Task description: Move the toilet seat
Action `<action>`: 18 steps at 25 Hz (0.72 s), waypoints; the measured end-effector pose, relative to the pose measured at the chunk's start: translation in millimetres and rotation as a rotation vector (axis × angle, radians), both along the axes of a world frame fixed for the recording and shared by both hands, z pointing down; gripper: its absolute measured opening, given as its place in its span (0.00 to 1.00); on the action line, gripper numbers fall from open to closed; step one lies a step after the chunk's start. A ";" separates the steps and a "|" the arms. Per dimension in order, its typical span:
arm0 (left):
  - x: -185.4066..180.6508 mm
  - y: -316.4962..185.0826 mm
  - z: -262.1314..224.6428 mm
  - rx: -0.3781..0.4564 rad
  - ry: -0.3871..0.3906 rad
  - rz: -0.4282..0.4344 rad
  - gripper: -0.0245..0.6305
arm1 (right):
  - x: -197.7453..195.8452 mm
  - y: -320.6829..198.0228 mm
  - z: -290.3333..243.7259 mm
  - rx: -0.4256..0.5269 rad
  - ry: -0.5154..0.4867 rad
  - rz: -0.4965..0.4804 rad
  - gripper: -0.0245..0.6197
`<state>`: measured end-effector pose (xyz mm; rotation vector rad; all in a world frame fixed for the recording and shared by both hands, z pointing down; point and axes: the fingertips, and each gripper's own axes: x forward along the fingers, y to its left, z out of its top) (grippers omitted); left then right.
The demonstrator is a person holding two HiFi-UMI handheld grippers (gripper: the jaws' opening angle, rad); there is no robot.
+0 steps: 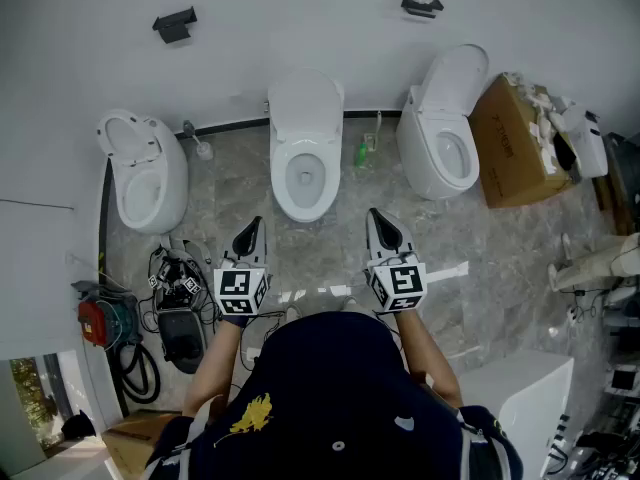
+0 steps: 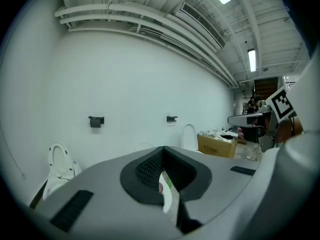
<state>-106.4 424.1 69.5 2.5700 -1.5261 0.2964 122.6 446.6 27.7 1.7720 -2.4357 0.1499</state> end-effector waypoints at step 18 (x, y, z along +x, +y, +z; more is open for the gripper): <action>-63.1 19.8 7.3 0.007 0.036 -0.072 0.07 | -43.7 11.8 11.3 -0.023 0.000 0.007 0.08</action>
